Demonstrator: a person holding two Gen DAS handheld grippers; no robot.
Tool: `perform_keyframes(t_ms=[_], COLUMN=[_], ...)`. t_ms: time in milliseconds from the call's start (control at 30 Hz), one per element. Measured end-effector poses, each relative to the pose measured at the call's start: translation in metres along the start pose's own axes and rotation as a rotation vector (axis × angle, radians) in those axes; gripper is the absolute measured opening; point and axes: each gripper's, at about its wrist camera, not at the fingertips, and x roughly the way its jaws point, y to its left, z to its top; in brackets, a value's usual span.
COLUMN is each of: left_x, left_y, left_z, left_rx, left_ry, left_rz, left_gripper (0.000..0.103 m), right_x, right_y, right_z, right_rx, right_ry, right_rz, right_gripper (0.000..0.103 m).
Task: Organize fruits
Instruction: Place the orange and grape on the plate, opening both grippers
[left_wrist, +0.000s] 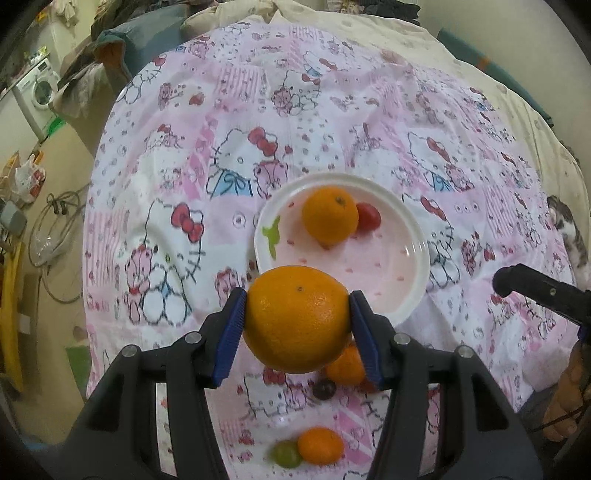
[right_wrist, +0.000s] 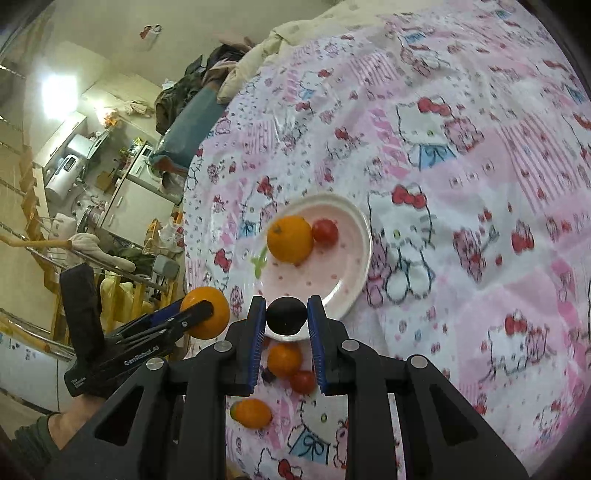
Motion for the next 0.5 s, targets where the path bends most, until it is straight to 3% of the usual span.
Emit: perform_keyframes(t_ms=[200,500], left_x=[0.019,0.058], left_y=[0.004,0.005], left_z=[0.019,0.03], left_rx=[0.001,-0.023], left_ry=[-0.023,0.047], left_rz=[0.015,-0.001], left_gripper=[0.052,0.052], right_x=[0.008,0.037], right_y=[-0.006,-0.022], right_z=[0.019,0.044], right_rx=[0.009,0.034], right_ry=[-0.007,0.038], right_rz=[0.004,-0.033], right_gripper=[0.024,0.024])
